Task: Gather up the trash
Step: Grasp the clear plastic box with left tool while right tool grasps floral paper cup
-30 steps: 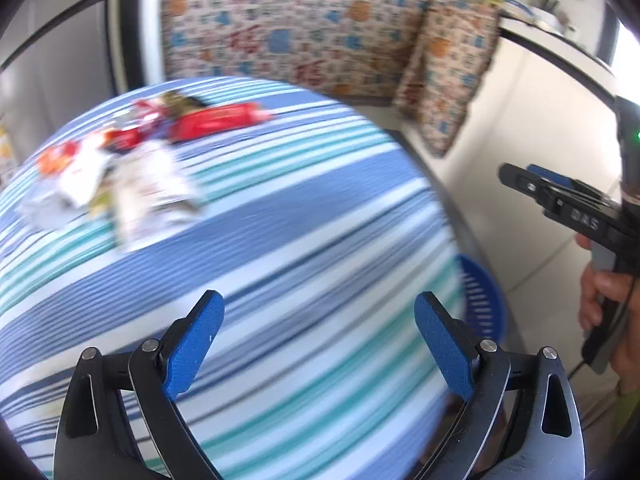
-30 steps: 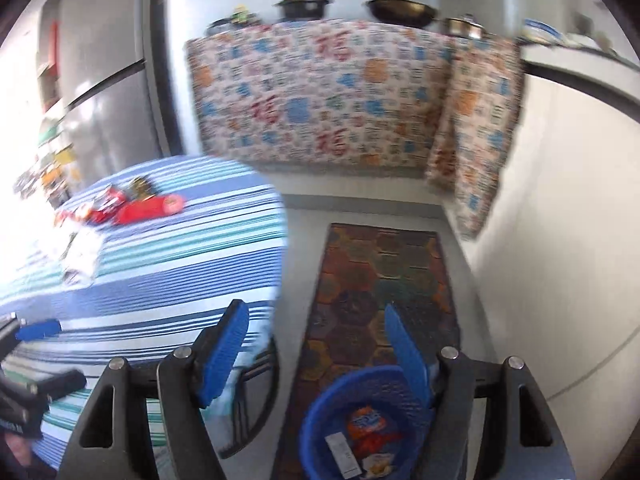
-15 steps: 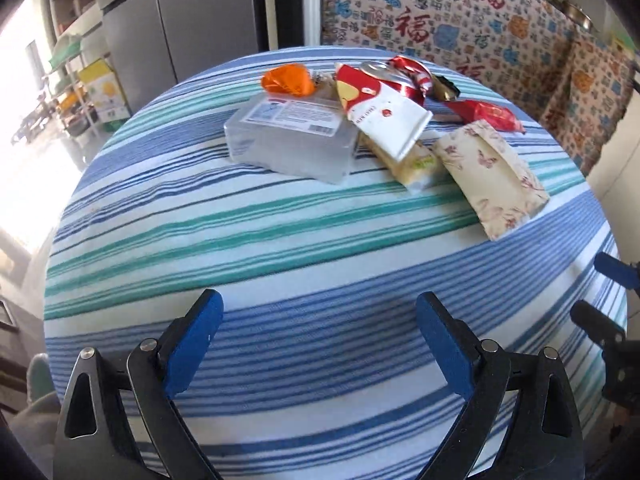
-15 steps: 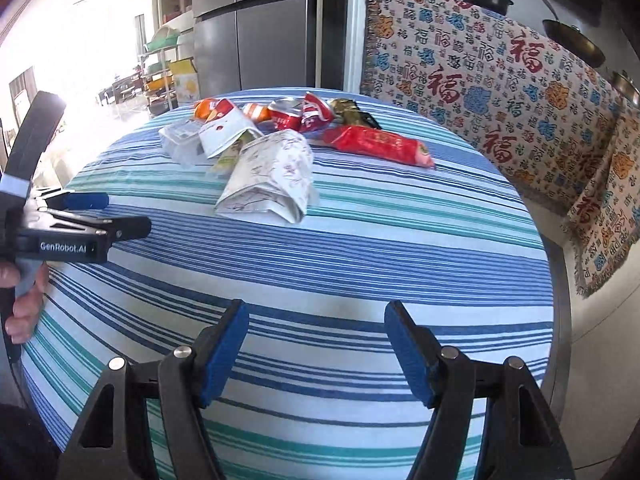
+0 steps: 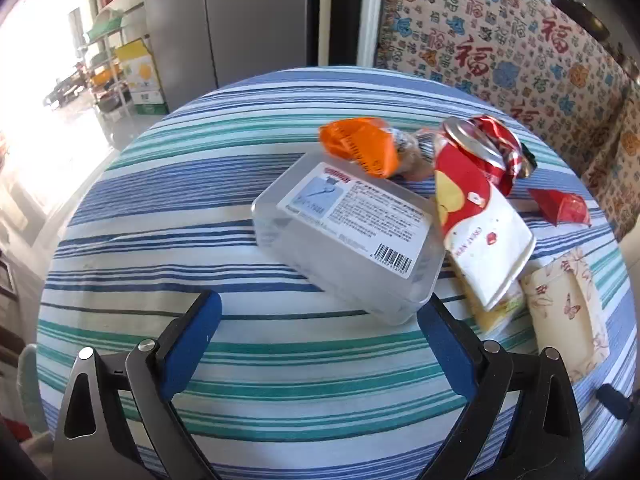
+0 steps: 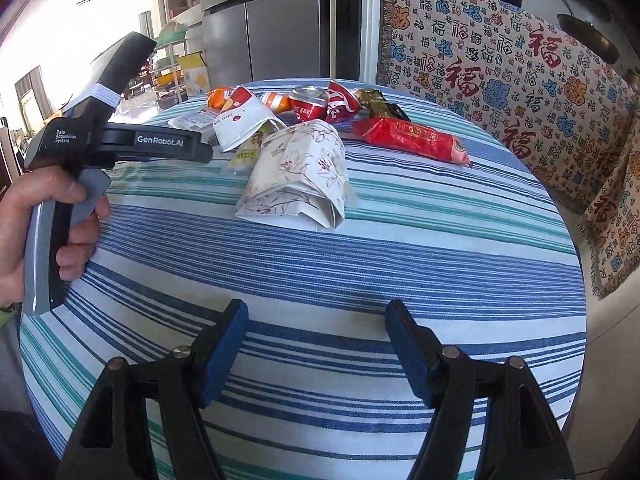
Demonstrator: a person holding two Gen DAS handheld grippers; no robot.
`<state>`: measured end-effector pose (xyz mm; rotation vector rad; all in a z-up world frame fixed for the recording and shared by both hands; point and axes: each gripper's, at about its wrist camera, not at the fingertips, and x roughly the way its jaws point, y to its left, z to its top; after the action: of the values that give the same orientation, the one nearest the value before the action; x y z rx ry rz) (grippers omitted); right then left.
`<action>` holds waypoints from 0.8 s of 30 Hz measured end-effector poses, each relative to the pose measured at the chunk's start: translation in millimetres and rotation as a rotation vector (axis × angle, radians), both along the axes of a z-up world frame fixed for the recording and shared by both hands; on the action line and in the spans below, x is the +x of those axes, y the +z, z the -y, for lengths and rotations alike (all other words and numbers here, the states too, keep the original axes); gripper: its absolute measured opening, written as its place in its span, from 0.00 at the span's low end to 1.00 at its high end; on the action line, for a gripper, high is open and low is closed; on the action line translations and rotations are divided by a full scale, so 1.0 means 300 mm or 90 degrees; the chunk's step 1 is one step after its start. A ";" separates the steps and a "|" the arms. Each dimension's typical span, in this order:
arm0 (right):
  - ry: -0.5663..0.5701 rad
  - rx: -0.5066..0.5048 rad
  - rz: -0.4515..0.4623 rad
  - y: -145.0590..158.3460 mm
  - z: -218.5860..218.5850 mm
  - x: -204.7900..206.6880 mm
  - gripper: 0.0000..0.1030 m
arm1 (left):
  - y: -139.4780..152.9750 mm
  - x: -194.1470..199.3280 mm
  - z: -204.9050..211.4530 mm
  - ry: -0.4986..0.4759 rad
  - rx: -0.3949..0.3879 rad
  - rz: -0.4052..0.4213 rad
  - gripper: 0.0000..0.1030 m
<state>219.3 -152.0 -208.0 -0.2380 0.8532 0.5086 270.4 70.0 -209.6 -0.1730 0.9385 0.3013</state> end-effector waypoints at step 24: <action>-0.001 0.000 -0.001 0.000 -0.001 0.007 0.73 | 0.018 0.119 -0.007 0.072 -0.013 0.001 0.95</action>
<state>221.4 -151.6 -208.0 -0.2365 0.8548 0.5078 306.1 72.1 -204.2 -0.2455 0.9322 0.3967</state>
